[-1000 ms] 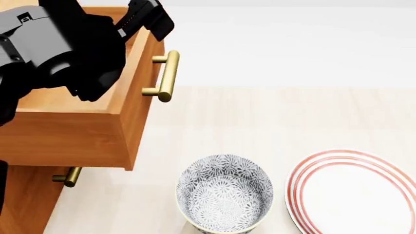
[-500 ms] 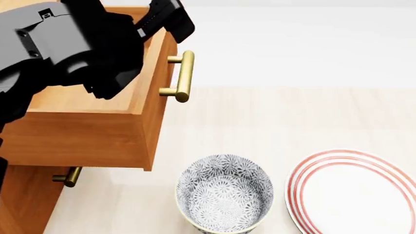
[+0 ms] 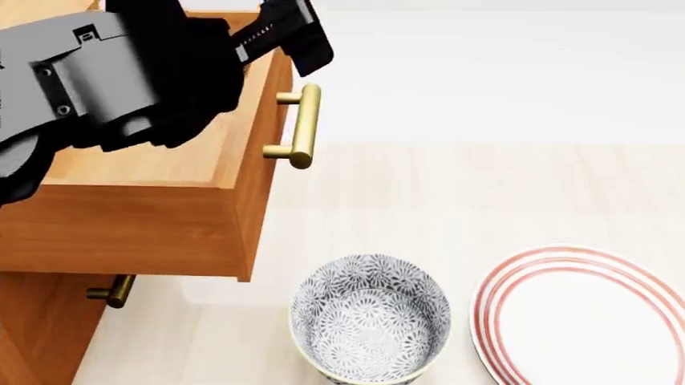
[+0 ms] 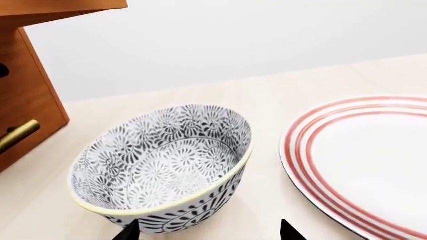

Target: Open the top drawer of the cabinet.

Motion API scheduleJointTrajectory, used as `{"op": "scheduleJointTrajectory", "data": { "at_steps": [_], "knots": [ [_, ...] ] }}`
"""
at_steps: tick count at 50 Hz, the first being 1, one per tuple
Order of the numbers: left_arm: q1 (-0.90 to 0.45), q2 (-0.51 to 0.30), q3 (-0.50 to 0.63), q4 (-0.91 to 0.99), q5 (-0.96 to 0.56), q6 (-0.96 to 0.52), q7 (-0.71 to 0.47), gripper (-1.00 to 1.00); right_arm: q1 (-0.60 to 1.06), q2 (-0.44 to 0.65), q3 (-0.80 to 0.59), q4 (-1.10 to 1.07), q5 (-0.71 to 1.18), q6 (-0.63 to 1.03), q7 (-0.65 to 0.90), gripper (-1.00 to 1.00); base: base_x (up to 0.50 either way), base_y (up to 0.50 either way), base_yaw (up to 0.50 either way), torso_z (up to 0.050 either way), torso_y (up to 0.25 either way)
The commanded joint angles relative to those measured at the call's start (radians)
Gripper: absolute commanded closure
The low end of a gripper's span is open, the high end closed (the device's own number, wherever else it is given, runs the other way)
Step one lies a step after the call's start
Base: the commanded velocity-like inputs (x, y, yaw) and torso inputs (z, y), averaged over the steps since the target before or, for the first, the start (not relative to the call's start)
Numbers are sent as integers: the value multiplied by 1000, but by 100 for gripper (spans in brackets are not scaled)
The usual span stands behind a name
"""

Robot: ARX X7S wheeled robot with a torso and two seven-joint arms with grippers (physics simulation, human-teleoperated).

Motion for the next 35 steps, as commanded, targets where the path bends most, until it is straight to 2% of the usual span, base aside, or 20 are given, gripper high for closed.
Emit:
{"op": "scheduleJointTrajectory", "data": {
  "at_steps": [1,6,11,22,26,28,32,35],
  "knots": [
    [76,-96,43,445,62,68,-98,-100,-3,-19,14,4,-24,1,-17,-100,0,0,0,0,0],
    [102,-144,68,601,83,45,-138,-100,-4,-19,12,6,-27,-3,-17,-100,0,0,0,0,0],
    [89,-194,119,719,179,22,-139,-100,-5,-18,10,5,-27,-1,-16,-100,0,0,0,0,0],
    [157,-268,134,923,186,17,-178,-100,-2,-19,5,10,-30,-2,-15,-100,0,0,0,0,0],
    [150,-292,167,991,280,11,-196,-100,-1,-19,4,11,-29,-1,-15,-100,0,0,0,0,0],
    [140,-315,211,1064,394,2,-219,-100,0,-19,4,13,-28,0,-15,-100,0,0,0,0,0],
    [154,-346,237,1185,504,21,-254,-100,1,-19,6,14,-28,-2,-12,-100,0,0,0,0,0],
    [172,-361,245,1235,533,31,-265,-100,3,-22,5,25,-29,-8,-16,-100,0,0,0,0,0]
  ]
}}
